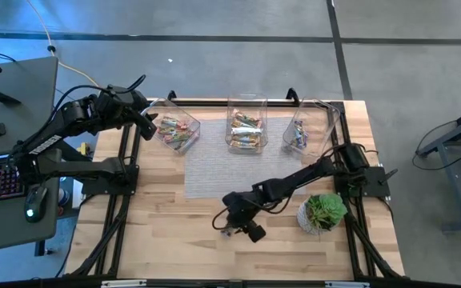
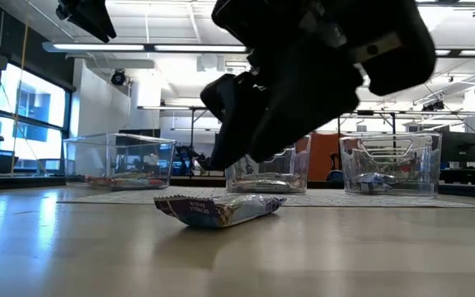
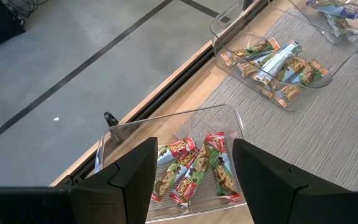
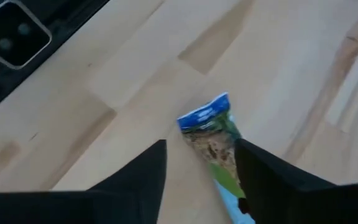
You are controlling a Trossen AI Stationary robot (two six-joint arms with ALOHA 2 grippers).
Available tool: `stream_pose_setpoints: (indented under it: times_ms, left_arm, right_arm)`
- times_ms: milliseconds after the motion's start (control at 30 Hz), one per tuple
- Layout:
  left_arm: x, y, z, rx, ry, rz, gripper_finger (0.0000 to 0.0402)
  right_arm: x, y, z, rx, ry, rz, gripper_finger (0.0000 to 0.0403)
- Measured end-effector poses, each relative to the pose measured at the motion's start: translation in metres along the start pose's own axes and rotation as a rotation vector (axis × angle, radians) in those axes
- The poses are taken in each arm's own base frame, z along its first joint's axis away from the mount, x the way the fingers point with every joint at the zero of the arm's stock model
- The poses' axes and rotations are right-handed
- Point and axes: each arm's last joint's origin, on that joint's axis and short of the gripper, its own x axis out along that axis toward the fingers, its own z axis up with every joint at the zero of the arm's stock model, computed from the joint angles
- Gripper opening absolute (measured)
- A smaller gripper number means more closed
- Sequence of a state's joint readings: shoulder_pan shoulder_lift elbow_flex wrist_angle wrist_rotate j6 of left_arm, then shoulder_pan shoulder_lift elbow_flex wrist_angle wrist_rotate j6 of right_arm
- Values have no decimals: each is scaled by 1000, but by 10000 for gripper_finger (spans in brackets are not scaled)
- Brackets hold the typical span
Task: Pick and place Granola Bars by type
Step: Put the blue granola bar into the right transparent bin
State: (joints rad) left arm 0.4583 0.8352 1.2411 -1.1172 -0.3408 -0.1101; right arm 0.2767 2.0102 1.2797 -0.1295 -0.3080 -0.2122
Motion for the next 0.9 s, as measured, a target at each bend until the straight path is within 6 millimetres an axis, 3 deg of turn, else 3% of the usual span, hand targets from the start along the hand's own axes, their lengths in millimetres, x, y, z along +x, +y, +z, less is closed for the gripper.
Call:
stream_pose_setpoints:
  times_ms: [200,367,600,900]
  left_arm:
    - [0,0,0,0,0,0,205]
    - [0,0,0,0,0,0,205]
    - [0,0,0,0,0,0,205]
    - [0,0,0,0,0,0,205]
  right_arm:
    - [2,8,1,-114,10,12,225]
    - [0,0,-3,-159,41,-48,260]
    - [13,-21,-12,-160,-16,-19,268]
    - [22,-26,-20,-201,13,-43,268]
